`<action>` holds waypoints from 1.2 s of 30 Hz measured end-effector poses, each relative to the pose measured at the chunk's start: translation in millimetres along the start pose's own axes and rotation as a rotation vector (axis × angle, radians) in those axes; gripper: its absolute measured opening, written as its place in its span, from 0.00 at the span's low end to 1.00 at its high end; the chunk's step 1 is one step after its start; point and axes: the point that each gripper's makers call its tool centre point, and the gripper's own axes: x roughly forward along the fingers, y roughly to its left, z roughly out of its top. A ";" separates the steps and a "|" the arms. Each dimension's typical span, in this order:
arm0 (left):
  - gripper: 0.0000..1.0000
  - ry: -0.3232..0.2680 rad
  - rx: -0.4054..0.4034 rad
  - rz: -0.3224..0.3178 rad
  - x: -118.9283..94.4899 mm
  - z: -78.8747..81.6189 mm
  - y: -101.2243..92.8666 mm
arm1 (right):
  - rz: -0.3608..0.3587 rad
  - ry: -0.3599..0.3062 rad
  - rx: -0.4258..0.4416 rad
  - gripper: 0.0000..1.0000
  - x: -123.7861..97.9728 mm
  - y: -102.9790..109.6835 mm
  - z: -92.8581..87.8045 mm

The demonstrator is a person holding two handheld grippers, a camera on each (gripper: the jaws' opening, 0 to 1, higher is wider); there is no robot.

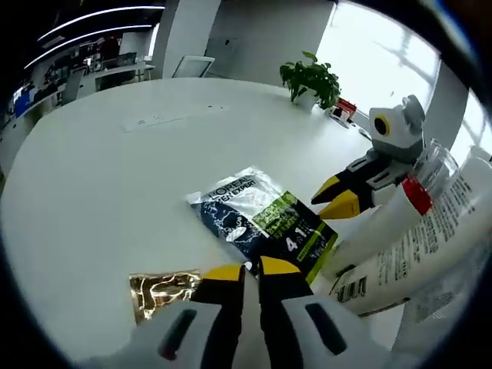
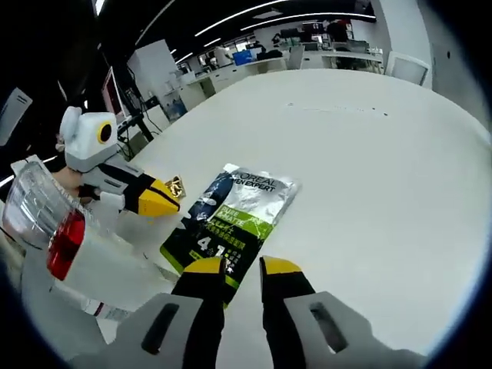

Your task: Arrange the skincare products in the storage area until every visible bottle or jar stands upright without overlapping.

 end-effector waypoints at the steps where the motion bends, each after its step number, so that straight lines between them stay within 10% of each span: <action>1: 0.04 0.005 -0.003 0.000 0.8 -1.3 -1.9 | -0.002 -0.001 0.004 0.19 1.6 -2.9 0.5; 36: 0.03 0.005 -0.071 -0.002 7.3 -8.6 -8.2 | 0.082 -0.048 0.141 0.17 15.6 -6.8 1.7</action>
